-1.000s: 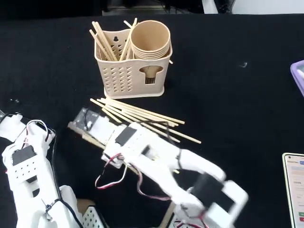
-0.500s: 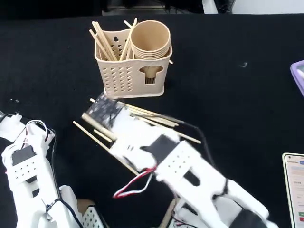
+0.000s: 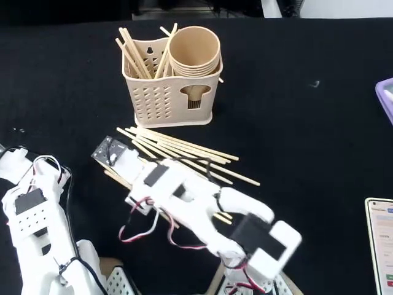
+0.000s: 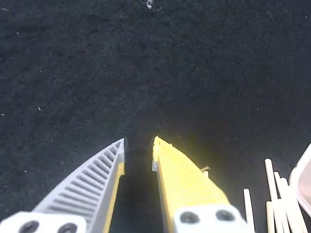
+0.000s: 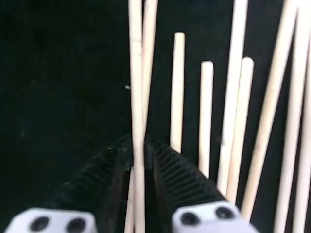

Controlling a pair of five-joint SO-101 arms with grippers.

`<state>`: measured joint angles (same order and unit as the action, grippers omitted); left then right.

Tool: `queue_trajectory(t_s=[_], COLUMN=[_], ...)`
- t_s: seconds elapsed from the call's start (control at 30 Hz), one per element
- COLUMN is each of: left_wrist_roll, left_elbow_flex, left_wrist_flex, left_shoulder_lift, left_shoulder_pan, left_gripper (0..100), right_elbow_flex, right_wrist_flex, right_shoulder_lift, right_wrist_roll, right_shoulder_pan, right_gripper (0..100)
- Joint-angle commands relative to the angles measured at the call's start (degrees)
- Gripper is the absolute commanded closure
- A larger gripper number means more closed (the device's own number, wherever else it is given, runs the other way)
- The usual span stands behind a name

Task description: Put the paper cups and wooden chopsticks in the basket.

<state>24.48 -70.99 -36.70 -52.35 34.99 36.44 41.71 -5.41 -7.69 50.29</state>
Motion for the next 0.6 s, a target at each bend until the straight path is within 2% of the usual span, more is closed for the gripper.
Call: queue_trajectory(t_s=[0.0, 0.13, 0.27, 0.37, 0.47, 0.57], left_wrist_roll=[0.35, 0.35, 0.35, 0.35, 0.35, 0.35], left_elbow_flex=[2.24, 2.24, 2.24, 2.24, 1.98, 1.89], left_wrist_flex=[1.14, 1.14, 1.14, 1.14, 1.14, 1.14], left_shoulder_lift=[-1.49, -1.49, -1.49, -1.49, -1.49, -1.49], left_shoulder_pan=[0.31, 0.22, 0.4, 0.57, 0.57, 0.13], left_gripper=[89, 89, 89, 89, 89, 89], right_elbow_flex=[-6.2, -6.37, -6.55, -6.37, -6.29, -4.09], right_wrist_flex=[3.69, 3.78, 3.78, 4.31, 7.91, 12.04], right_shoulder_lift=[-2.51, -3.03, -3.3, -2.59, 3.65, 15.96], right_wrist_roll=[0.18, 0.09, 0.09, 0.09, 0.09, 0.09], right_shoulder_pan=[0.88, 0.88, 1.05, 1.14, -1.49, -3.6], right_gripper=[88.0, 89.9, 99.2, 98.8, 98.8, 98.8])
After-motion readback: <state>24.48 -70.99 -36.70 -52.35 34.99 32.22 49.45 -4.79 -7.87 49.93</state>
